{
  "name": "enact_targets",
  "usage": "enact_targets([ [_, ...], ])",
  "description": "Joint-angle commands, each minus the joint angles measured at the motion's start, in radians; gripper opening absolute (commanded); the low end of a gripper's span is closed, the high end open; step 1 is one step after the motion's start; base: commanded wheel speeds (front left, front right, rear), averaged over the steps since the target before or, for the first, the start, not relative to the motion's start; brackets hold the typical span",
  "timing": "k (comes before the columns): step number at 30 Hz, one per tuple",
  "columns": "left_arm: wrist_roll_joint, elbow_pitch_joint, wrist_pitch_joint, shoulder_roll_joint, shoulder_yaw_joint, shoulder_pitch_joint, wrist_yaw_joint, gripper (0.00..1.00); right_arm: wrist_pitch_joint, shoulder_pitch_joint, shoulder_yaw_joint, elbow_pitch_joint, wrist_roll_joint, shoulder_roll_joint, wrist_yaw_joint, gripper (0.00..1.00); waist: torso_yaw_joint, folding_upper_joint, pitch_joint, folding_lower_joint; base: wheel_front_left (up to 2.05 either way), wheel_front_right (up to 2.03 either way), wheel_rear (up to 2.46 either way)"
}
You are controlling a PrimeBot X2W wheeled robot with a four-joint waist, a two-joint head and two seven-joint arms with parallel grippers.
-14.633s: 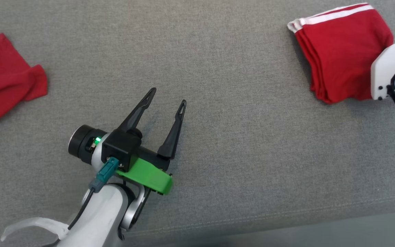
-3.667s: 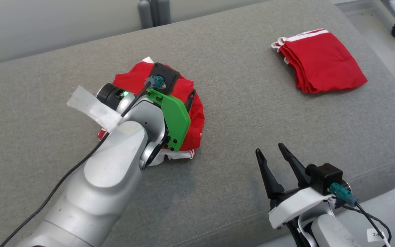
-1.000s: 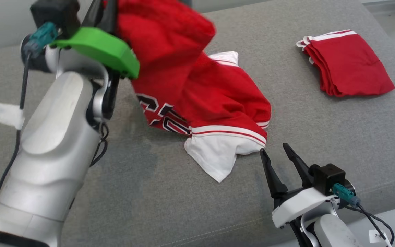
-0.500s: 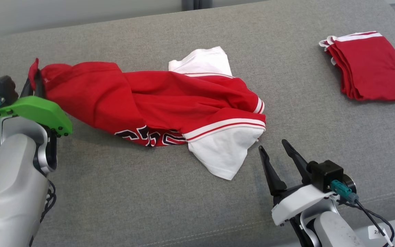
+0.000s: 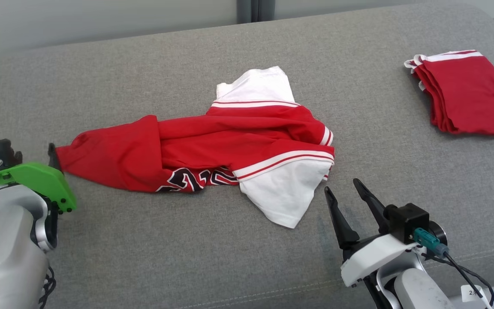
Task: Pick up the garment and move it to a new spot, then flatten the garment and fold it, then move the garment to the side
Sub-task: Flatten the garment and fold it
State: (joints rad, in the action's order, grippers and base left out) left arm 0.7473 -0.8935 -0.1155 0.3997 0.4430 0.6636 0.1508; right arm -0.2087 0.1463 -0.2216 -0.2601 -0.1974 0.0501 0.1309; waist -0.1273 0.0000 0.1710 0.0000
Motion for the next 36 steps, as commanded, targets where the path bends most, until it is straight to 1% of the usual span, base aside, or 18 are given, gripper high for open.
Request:
enact_targets([
  [1,-0.008,0.000,0.031,0.005,0.016,0.017,-0.018,1.00,0.002,-0.014,-0.002,0.001,0.000,0.001,0.000,1.00,0.003,0.0000,-0.013,0.0000,0.00,0.00,0.00],
  [3,-0.027,0.013,0.087,0.008,0.050,0.045,-0.044,1.00,0.004,-0.018,-0.007,0.000,-0.005,0.001,0.000,1.00,-0.001,0.0000,-0.023,0.0000,0.00,0.00,0.00],
  [7,-0.069,0.055,0.204,-0.004,0.124,0.108,-0.074,1.00,0.001,-0.018,-0.009,0.003,-0.012,0.001,0.000,1.00,-0.016,0.0000,-0.029,0.0000,0.00,0.00,0.00],
  [8,-0.083,0.068,0.239,-0.006,0.147,0.123,-0.089,1.00,0.001,-0.017,-0.012,0.004,-0.013,0.001,0.000,1.00,-0.022,0.0000,-0.027,0.0000,0.00,0.00,0.00],
  [11,-0.110,0.091,0.353,-0.010,0.200,0.179,-0.111,1.00,-0.001,-0.015,-0.014,0.007,-0.014,0.001,0.000,1.00,-0.045,0.0000,-0.016,0.0000,0.00,0.00,0.00],
  [14,-0.138,0.106,0.466,-0.017,0.249,0.230,-0.121,1.00,-0.003,-0.007,-0.014,0.011,-0.017,0.001,0.000,1.00,-0.070,0.0000,0.006,0.0000,0.00,0.00,0.00],
  [20,-0.175,0.114,0.654,0.004,0.311,0.314,-0.130,1.00,-0.014,0.010,-0.020,0.013,-0.029,0.001,0.000,1.00,-0.124,0.0000,0.066,0.0000,0.00,0.00,0.00],
  [25,-0.176,0.108,0.778,0.018,0.333,0.349,-0.123,1.00,-0.025,0.029,-0.031,0.003,-0.039,0.000,0.000,1.00,-0.164,0.0000,0.105,0.0000,0.00,0.00,0.00],
  [27,-0.167,0.112,0.829,0.015,0.337,0.369,-0.117,1.00,-0.029,0.034,-0.026,0.003,-0.040,0.000,0.000,1.00,-0.168,0.0000,0.123,0.0000,0.00,0.00,0.00],
  [31,-0.176,0.123,0.898,0.021,0.348,0.393,-0.102,1.00,-0.037,0.046,-0.026,0.002,-0.044,0.000,0.000,1.00,-0.176,0.0000,0.145,0.0000,0.00,0.00,0.00],
  [34,-0.184,0.126,0.940,0.025,0.356,0.406,-0.083,1.00,-0.042,0.049,-0.032,-0.004,-0.047,0.000,0.000,1.00,-0.179,0.0000,0.153,0.0000,0.00,0.00,0.00],
  [36,-0.189,0.128,0.983,0.030,0.364,0.411,-0.061,1.00,-0.045,0.054,-0.037,-0.010,-0.052,0.001,0.000,1.00,-0.179,0.0000,0.156,0.0000,0.00,0.00,0.00],
])
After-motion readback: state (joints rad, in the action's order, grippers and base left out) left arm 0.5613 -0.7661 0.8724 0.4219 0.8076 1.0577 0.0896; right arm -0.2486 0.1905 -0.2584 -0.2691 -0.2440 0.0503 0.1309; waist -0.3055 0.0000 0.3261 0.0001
